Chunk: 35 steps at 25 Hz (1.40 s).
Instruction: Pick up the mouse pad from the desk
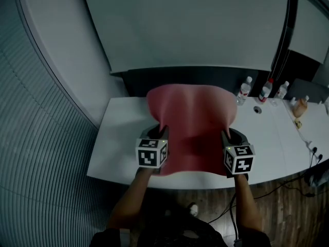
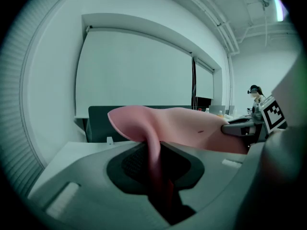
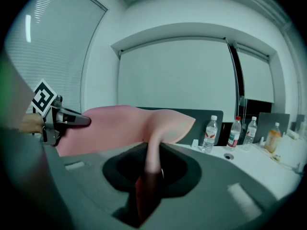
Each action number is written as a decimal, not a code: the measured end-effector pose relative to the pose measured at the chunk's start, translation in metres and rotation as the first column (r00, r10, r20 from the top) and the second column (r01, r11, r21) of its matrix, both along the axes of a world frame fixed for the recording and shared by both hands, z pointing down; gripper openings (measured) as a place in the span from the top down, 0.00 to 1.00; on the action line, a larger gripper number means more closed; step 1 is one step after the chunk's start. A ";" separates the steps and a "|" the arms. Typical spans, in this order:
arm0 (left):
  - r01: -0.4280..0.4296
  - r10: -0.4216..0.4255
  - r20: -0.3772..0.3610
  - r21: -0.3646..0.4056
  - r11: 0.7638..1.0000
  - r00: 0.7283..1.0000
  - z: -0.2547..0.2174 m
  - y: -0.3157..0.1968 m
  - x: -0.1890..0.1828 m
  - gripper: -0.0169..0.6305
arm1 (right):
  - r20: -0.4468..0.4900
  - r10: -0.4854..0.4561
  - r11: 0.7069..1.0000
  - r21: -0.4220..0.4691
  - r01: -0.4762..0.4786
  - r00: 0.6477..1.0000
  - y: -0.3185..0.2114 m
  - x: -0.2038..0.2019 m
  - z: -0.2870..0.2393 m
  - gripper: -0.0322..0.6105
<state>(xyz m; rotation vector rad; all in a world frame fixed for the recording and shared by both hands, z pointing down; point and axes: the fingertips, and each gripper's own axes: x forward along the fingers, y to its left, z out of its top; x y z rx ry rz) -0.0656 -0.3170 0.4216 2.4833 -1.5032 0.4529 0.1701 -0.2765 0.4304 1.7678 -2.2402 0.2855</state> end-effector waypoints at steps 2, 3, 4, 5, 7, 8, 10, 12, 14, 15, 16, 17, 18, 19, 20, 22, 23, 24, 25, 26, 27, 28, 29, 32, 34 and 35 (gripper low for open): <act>-0.005 0.005 -0.012 0.022 1.000 1.000 -0.010 0.004 -0.004 0.86 | -0.004 0.011 1.000 0.021 -0.011 1.000 0.005 -0.004 -0.009 0.82; -0.010 0.011 -0.017 0.034 0.999 1.000 -0.015 0.005 -0.005 0.86 | -0.004 0.017 0.999 0.032 -0.017 1.000 0.007 -0.007 -0.014 0.82; -0.015 0.016 -0.021 0.045 0.999 1.000 -0.019 0.007 -0.007 0.86 | -0.005 0.023 0.999 0.043 -0.023 1.000 0.009 -0.010 -0.019 0.82; -0.020 0.022 -0.024 0.057 0.998 0.999 -0.024 0.008 -0.009 0.86 | -0.009 0.029 0.998 0.053 -0.028 1.000 0.011 -0.013 -0.023 0.82; -0.027 0.029 -0.030 0.076 0.997 0.999 -0.032 0.012 -0.013 0.86 | -0.025 0.040 0.997 0.074 -0.038 0.999 0.016 -0.017 -0.031 0.82; -0.029 0.032 -0.034 0.086 0.996 0.999 -0.034 0.013 -0.015 0.86 | -0.033 0.046 0.996 0.084 -0.043 0.998 0.018 -0.018 -0.034 0.82; -0.035 0.040 -0.041 0.104 0.994 0.998 -0.037 0.016 -0.018 0.86 | -0.041 0.059 0.993 0.104 -0.055 0.997 0.023 -0.022 -0.038 0.82; -0.042 0.048 -0.049 0.121 0.992 0.998 -0.046 0.020 -0.020 0.86 | -0.044 0.072 0.991 0.120 -0.067 0.996 0.030 -0.025 -0.047 0.82; -0.047 0.055 -0.053 0.137 0.990 0.997 -0.058 0.025 -0.024 0.86 | -0.045 0.087 0.988 0.132 -0.080 0.995 0.038 -0.030 -0.059 0.82; -0.051 0.059 -0.056 0.144 0.988 0.997 -0.062 0.028 -0.026 0.86 | -0.045 0.095 0.986 0.139 -0.087 0.994 0.042 -0.032 -0.064 0.82; -0.055 0.065 -0.059 0.151 0.987 0.996 -0.066 0.030 -0.027 0.86 | -0.045 0.102 0.985 0.147 -0.094 0.994 0.046 -0.034 -0.068 0.82; -0.060 0.071 -0.063 0.158 0.986 0.996 -0.069 0.033 -0.028 0.86 | -0.046 0.109 0.983 0.155 -0.101 0.993 0.050 -0.036 -0.072 0.82; -0.065 0.077 -0.066 0.165 0.984 0.995 -0.072 0.035 -0.028 0.86 | -0.046 0.117 0.981 0.163 -0.108 0.992 0.053 -0.037 -0.076 0.82; -0.070 0.083 -0.069 0.173 0.982 0.994 -0.075 0.036 -0.028 0.86 | -0.048 0.125 0.979 0.171 -0.115 0.991 0.056 -0.038 -0.079 0.82; -0.074 0.088 -0.070 0.182 0.981 0.994 -0.079 0.038 -0.027 0.86 | -0.051 0.133 0.976 0.179 -0.122 0.990 0.060 -0.037 -0.082 0.82; -0.081 0.097 -0.069 0.201 0.976 0.993 -0.086 0.042 -0.025 0.86 | -0.056 0.148 0.971 0.197 -0.134 0.987 0.066 -0.036 -0.088 0.82; -0.085 0.102 -0.069 0.210 0.974 0.992 -0.088 0.043 -0.024 0.85 | -0.057 0.155 0.969 0.205 -0.140 0.986 0.069 -0.035 -0.091 0.82; -0.090 0.107 -0.069 0.219 0.972 0.992 -0.091 0.045 -0.023 0.86 | -0.058 0.162 0.966 0.214 -0.146 0.985 0.071 -0.035 -0.094 0.82; -0.094 0.113 -0.070 0.228 0.969 0.991 -0.094 0.046 -0.023 0.86 | -0.058 0.170 0.963 0.222 -0.153 0.984 0.073 -0.035 -0.096 0.82; -0.098 0.118 -0.073 0.235 0.967 0.990 -0.096 0.047 -0.023 0.85 | -0.057 0.178 0.960 0.230 -0.160 0.982 0.075 -0.035 -0.098 0.82; -0.101 0.123 -0.075 0.242 0.965 0.990 -0.098 0.048 -0.022 0.85 | -0.056 0.185 0.957 0.237 -0.166 0.981 0.077 -0.034 -0.100 0.82; -0.104 0.126 -0.077 0.246 0.964 0.989 -0.100 0.049 -0.022 0.85 | -0.056 0.190 0.955 0.242 -0.171 0.980 0.078 -0.033 -0.102 0.82; -0.107 0.130 -0.078 0.248 0.963 0.988 -0.101 0.050 -0.021 0.85 | -0.057 0.195 0.953 0.246 -0.175 0.979 0.080 -0.032 -0.104 0.82; -0.115 0.139 -0.077 0.257 0.960 0.987 -0.104 0.052 -0.020 0.85 | -0.057 0.206 0.950 0.253 -0.185 0.977 0.084 -0.032 -0.106 0.82; -0.118 0.143 -0.077 0.263 0.958 0.987 -0.105 0.054 -0.020 0.85 | -0.059 0.211 0.948 0.257 -0.189 0.976 0.086 -0.032 -0.108 0.82; -0.120 0.145 -0.077 0.264 0.957 0.987 -0.105 0.055 -0.020 0.85 | -0.060 0.213 0.947 0.259 -0.191 0.975 0.087 -0.032 -0.108 0.82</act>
